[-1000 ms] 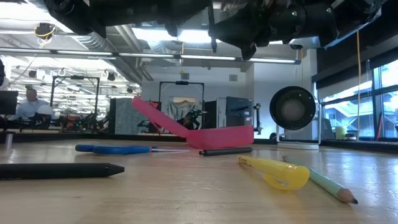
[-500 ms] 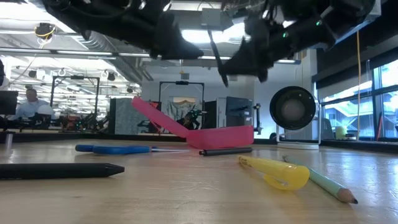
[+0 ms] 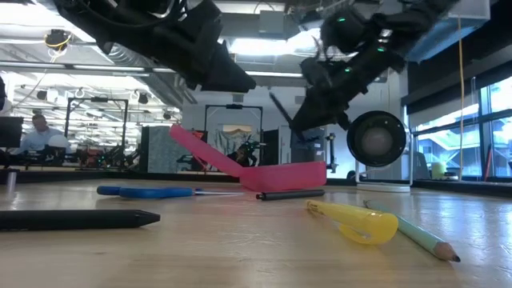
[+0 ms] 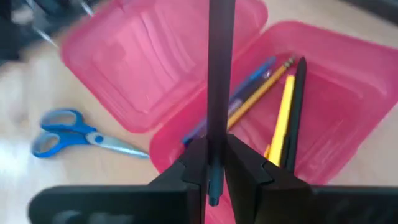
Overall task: Pick & place school supplies into a supply box
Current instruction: Put the black pen into the red supply box
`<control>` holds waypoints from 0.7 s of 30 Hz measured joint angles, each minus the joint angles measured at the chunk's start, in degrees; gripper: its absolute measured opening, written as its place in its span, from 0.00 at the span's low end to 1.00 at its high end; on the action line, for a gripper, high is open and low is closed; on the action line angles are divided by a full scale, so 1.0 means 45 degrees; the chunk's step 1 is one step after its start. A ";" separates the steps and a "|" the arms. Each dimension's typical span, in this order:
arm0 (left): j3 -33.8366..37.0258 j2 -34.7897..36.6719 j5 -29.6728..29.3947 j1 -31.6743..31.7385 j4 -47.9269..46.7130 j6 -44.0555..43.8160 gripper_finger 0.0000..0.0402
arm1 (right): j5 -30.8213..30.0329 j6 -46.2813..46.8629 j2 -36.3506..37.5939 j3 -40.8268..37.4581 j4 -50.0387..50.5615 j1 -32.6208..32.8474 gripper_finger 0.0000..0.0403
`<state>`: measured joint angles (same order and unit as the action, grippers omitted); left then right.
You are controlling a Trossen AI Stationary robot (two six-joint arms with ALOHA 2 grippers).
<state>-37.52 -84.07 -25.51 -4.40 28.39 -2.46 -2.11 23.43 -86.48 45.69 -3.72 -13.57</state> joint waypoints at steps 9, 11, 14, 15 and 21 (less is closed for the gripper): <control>-0.0012 0.0618 0.1193 0.0000 -0.1333 -0.0725 0.41 | -0.0397 -0.0610 -0.3049 0.4206 0.5927 -0.0046 0.11; -0.0010 0.0803 0.1669 0.0000 -0.1912 -0.0948 0.40 | -0.0407 -0.0621 -0.3704 0.4803 0.6411 -0.0050 0.11; -0.0011 0.1091 0.2179 0.0000 -0.2723 -0.1266 0.40 | -0.0404 -0.0647 -0.4593 0.5489 0.6781 -0.0066 0.11; -0.0012 0.1169 0.2288 0.0000 -0.2899 -0.1321 0.40 | -0.0403 -0.0653 -0.4821 0.5639 0.6939 -0.0084 0.11; -0.0013 0.1336 0.2347 -0.0083 -0.3352 -0.1321 0.40 | -0.0518 -0.0698 -0.5676 0.6080 0.7241 -0.0129 0.11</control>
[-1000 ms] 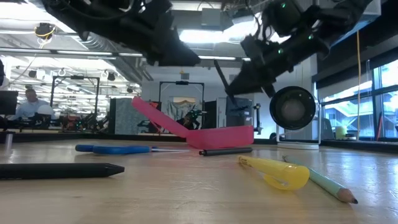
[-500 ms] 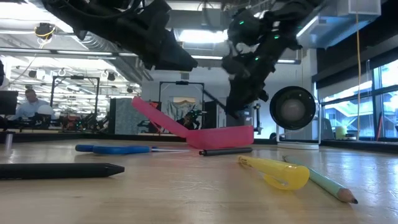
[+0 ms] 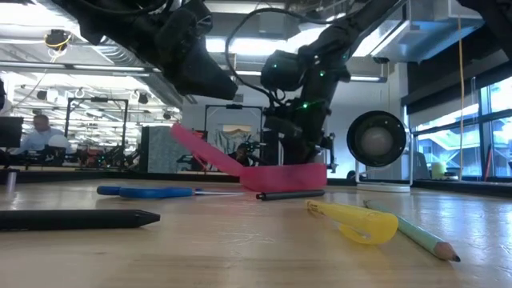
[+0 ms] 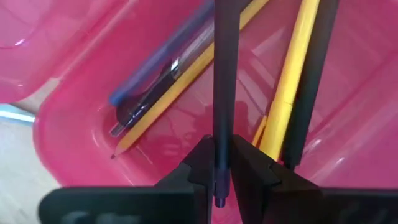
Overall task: Pick & place school supplies into a supply box
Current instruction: Put the black pen into the red supply box
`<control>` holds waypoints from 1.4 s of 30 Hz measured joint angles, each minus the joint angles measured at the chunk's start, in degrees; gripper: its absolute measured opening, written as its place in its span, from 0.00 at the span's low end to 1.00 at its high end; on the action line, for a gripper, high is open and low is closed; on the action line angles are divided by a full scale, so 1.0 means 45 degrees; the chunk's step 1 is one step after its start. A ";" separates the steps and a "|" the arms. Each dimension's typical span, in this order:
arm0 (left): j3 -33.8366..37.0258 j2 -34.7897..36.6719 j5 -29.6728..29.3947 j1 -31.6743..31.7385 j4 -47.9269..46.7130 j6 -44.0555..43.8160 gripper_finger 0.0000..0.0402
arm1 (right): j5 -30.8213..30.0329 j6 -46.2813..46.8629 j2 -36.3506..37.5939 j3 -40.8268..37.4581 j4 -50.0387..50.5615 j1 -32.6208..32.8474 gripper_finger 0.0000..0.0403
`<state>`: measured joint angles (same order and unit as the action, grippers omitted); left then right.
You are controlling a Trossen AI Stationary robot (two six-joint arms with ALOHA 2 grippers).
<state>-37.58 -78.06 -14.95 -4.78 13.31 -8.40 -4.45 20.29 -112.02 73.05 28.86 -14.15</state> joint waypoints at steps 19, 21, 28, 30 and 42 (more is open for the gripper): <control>0.0004 0.0000 -0.0027 -0.0024 -0.0084 0.0029 0.39 | -0.0100 0.0101 -0.0041 -0.0005 0.0219 0.0005 0.21; 0.0004 0.0000 -0.0027 -0.0022 -0.0084 0.0029 0.39 | -0.0104 0.0102 -0.0041 -0.0007 0.0211 0.0005 0.22; 0.0004 0.0000 -0.0032 -0.0019 -0.0083 0.0029 0.40 | -0.1701 0.0103 0.0102 -0.0022 0.0038 0.0010 0.23; 0.0004 0.0000 -0.0032 -0.0020 -0.0097 0.0029 0.40 | -0.2096 0.0083 0.0330 -0.0022 0.0056 0.0010 0.23; 0.0004 -0.0005 -0.0038 -0.0024 -0.0388 0.0029 0.40 | -0.1484 -0.3787 0.3348 -0.0017 0.0369 0.0494 0.23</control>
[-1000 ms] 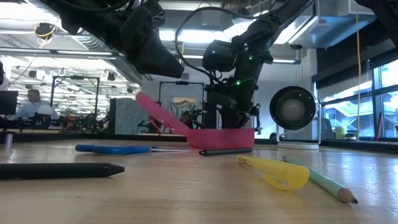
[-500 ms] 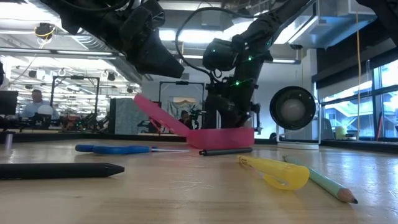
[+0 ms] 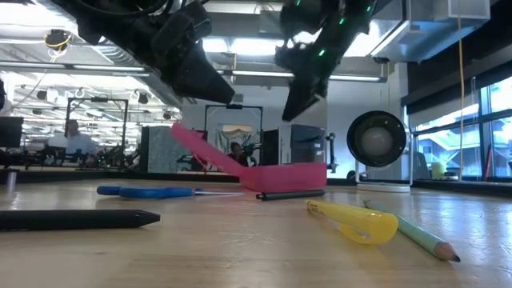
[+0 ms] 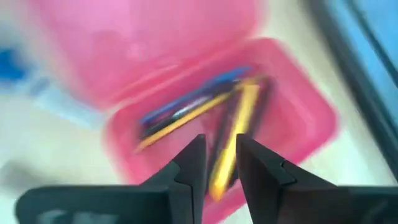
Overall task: Pick & place school supplies into a supply box
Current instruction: Put the black pen into the red supply box
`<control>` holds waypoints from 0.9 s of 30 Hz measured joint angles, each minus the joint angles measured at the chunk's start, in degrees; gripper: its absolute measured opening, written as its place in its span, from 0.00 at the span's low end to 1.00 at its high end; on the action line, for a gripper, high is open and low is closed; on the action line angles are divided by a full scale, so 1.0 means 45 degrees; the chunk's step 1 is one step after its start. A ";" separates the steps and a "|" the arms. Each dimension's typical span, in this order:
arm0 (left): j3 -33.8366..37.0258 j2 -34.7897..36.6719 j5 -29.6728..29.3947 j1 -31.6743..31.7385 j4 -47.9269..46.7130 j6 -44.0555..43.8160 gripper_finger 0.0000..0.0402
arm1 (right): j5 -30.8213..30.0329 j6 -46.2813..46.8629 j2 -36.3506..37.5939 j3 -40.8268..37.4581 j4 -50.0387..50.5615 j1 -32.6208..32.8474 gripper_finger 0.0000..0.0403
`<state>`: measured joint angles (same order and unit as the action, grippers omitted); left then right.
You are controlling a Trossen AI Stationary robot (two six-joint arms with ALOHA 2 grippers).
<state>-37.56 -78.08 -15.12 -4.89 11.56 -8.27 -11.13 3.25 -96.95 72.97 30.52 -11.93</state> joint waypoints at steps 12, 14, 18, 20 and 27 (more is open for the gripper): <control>0.0000 0.0000 -0.0003 0.0000 -0.0390 0.0000 0.40 | 0.3833 -0.4635 -0.0287 -0.0010 0.2346 0.1758 0.23; 0.0000 0.0000 -0.0003 0.0000 -0.0391 0.0003 0.40 | 0.3835 -0.5138 -0.0637 -0.0010 0.2310 0.1927 0.23; 0.0000 0.0000 -0.0003 0.0000 -0.0406 0.0000 0.40 | 0.3830 -0.5893 -0.1370 -0.0010 0.2129 0.2279 0.23; 0.0000 0.0000 -0.0003 0.0000 -0.0448 0.0000 0.40 | 0.3830 -0.5791 -0.1635 -0.0010 0.1871 0.2482 0.23; 0.0000 0.0000 -0.0003 0.0000 -0.0492 0.0000 0.39 | 0.3839 -0.6429 -0.2234 -0.0010 0.0888 0.3083 0.23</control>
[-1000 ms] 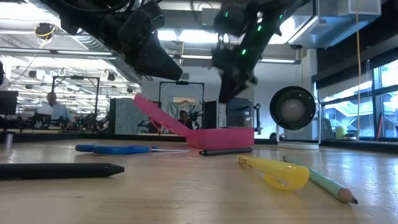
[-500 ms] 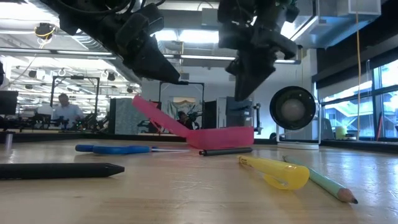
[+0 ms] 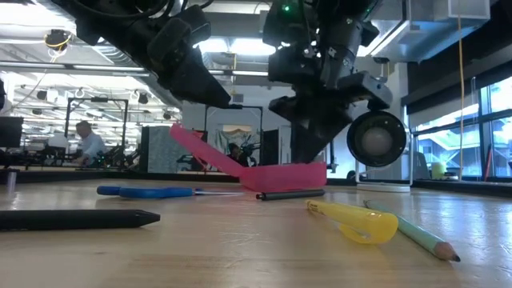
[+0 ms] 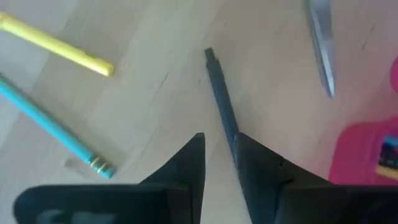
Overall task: Pick & place school supplies into a supply box
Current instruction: Put the black pen into the red supply box
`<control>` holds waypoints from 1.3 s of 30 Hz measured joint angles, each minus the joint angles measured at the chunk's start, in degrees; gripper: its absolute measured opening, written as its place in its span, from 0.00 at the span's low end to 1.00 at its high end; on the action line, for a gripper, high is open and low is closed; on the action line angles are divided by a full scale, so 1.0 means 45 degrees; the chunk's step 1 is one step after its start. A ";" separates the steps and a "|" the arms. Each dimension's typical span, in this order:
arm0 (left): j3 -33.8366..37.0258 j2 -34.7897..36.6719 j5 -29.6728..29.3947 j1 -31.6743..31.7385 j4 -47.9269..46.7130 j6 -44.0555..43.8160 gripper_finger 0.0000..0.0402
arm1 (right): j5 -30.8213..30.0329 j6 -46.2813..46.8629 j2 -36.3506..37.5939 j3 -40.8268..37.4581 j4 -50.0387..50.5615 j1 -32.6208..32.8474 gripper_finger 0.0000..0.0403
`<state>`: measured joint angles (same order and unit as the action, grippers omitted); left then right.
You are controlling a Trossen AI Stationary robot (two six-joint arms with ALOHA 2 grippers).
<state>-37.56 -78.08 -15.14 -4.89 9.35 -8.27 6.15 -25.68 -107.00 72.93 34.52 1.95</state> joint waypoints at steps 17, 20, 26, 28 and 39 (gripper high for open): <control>0.0000 0.0000 -0.0044 0.0000 -0.0121 0.0000 0.39 | -0.0777 -0.1015 -0.0976 0.0000 -0.1840 0.0669 0.23; 0.0000 0.0000 -0.0041 0.0000 -0.0122 0.0000 0.40 | -0.0777 -0.1033 -0.0976 0.0000 -0.1864 0.0726 0.27; 0.0000 0.0000 -0.0044 0.0000 -0.0122 0.0000 0.39 | -0.0779 -0.1024 -0.0976 0.0000 -0.2110 0.0716 0.41; 0.0000 0.0000 -0.0044 0.0000 -0.0122 0.0000 0.40 | -0.0777 -0.0809 -0.0976 0.0000 -0.2262 0.0716 0.44; 0.0000 0.0000 -0.0044 0.0000 -0.0122 0.0000 0.39 | -0.0407 -0.0668 -0.0976 0.0000 -0.2491 0.0692 0.47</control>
<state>-37.56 -78.08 -15.33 -4.89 8.80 -8.27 4.32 -28.68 -111.39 72.93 23.31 5.06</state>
